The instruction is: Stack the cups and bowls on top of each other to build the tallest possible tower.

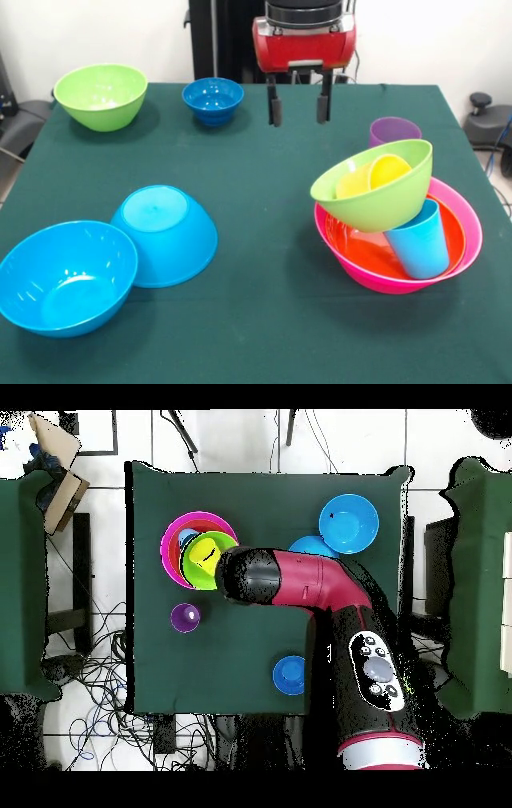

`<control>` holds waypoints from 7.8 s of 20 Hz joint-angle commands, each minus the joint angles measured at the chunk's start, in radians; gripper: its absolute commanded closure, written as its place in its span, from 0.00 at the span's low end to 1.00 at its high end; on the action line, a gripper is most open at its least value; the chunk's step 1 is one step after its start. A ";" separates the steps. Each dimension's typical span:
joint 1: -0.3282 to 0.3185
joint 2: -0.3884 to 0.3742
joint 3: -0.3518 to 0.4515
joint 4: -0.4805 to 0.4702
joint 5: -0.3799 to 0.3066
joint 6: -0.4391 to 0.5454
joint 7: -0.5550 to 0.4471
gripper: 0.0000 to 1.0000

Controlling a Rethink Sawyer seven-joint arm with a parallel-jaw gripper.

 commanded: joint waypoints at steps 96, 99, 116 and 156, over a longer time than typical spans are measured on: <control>0.123 0.218 0.044 -0.031 0.035 -0.095 0.127 0.00; 0.123 0.219 0.045 -0.033 0.037 -0.093 0.127 0.00; 0.130 0.222 0.044 -0.027 0.034 -0.108 0.131 0.00; 0.143 0.242 0.039 -0.067 0.051 -0.084 0.119 0.00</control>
